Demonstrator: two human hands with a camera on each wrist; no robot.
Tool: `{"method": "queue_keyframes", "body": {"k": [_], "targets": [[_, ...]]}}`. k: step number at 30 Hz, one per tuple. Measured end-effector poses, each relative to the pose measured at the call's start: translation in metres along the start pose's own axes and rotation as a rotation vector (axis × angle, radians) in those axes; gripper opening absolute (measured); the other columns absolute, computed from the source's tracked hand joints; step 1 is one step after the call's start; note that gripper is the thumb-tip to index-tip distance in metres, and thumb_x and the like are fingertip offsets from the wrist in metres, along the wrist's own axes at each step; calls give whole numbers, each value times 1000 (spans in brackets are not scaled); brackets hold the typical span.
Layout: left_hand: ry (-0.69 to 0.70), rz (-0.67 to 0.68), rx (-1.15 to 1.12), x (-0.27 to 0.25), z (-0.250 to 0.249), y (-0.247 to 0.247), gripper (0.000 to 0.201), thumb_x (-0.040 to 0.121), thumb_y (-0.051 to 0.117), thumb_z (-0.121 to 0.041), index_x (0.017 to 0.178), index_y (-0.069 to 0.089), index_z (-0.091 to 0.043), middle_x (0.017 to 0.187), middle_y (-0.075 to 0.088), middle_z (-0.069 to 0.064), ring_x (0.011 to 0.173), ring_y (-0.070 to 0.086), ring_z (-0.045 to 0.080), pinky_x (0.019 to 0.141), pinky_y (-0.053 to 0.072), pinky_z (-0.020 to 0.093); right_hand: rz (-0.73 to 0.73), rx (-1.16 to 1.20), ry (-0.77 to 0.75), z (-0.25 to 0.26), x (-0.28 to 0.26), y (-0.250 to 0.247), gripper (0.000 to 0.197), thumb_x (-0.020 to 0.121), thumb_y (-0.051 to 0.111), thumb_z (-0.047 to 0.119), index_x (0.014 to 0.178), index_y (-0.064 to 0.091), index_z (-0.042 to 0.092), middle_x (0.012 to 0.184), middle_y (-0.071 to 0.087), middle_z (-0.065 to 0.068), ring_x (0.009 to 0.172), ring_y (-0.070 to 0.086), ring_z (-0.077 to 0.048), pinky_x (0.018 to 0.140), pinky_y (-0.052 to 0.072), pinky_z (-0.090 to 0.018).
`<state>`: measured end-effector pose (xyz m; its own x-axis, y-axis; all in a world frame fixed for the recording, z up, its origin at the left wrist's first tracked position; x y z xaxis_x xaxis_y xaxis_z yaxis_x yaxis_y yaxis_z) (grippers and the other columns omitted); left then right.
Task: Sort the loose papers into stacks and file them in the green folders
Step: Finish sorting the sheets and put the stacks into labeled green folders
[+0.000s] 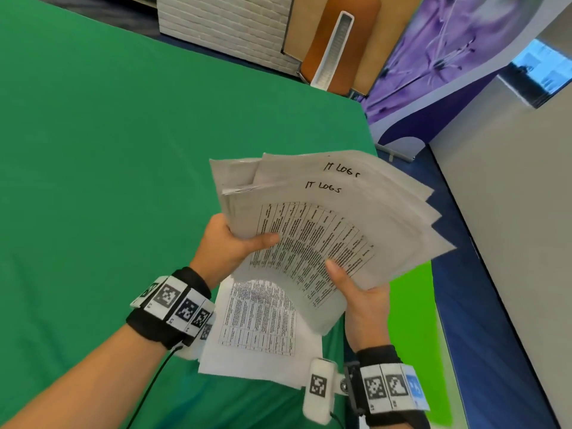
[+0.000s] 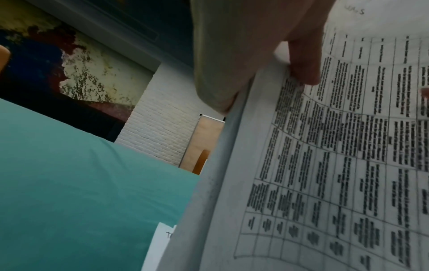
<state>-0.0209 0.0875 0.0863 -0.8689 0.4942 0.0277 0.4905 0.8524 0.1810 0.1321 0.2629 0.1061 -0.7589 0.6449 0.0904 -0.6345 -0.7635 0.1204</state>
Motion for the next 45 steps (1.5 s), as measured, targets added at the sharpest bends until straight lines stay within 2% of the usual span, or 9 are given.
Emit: {"method": "queue_keyframes", "body": {"k": [5,11,16,21,25,29,35,40,45], "targets": [[-4,2,-30,0,8,-3,60,62,83,-14,117,61,-8,112,71,7,104,69,22,84,58,36,-55,29,52,-22,-1,-25,61,68,75,-4,125,56,1,115,69,-12,110,64,-27,89,55,-32],[79,-54,-14,-1,-2,6,67,59,89,-24,117,59,-10,111,70,10,102,68,22,79,59,36,-82,29,34,-15,1,-17,46,68,74,-6,111,63,6,99,74,-5,94,69,-18,78,57,-29],[282,-105,47,2,-44,5,59,72,81,-30,121,52,-13,111,64,5,97,67,19,76,58,31,-102,-45,-124,21,11,-16,54,65,79,2,115,60,4,104,72,-9,96,69,-20,82,57,-32],[286,-296,118,14,-61,8,41,81,63,-57,102,60,-21,82,57,-11,69,55,10,63,48,27,-179,-204,-296,39,5,-11,71,73,78,1,135,48,18,112,64,13,106,61,-10,86,55,-29],[197,-479,160,20,-59,9,39,84,65,-55,93,57,-17,75,48,-11,61,44,0,56,39,13,-201,-403,-528,53,-7,-8,71,78,74,-2,139,41,13,127,59,-10,119,54,-8,90,46,-15],[206,-335,230,23,-60,32,33,84,67,-50,83,64,-18,71,63,-10,61,56,0,56,43,13,-157,-336,-446,41,-11,-8,37,80,76,6,114,62,16,110,67,-1,103,64,-20,84,56,-37],[154,-93,101,20,-44,37,56,68,84,-41,108,53,-18,102,65,-1,84,67,8,64,55,22,-155,-47,-172,18,-6,-24,45,69,79,3,111,64,5,98,74,1,92,69,-14,75,56,-25],[-29,193,56,17,-16,36,62,67,84,-34,121,59,-16,110,71,3,100,69,17,81,58,34,-60,91,58,-18,-2,-23,50,71,78,1,118,62,7,113,70,-14,107,65,-31,89,55,-44],[55,108,-55,8,-29,36,39,77,73,-9,114,63,-8,107,72,7,99,69,22,81,57,30,-145,61,-26,2,2,-18,45,68,76,-4,111,64,2,101,74,-11,95,69,-26,84,58,-39]]}}
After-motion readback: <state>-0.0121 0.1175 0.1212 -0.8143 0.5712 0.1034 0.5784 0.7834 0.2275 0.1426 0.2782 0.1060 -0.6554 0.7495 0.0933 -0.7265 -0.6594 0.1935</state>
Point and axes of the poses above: each hand's wrist, its own x-axis towards the middle knuckle, its own y-axis out of the palm, z = x × y, the point moved 8 cm from there along x, towards the middle knuckle
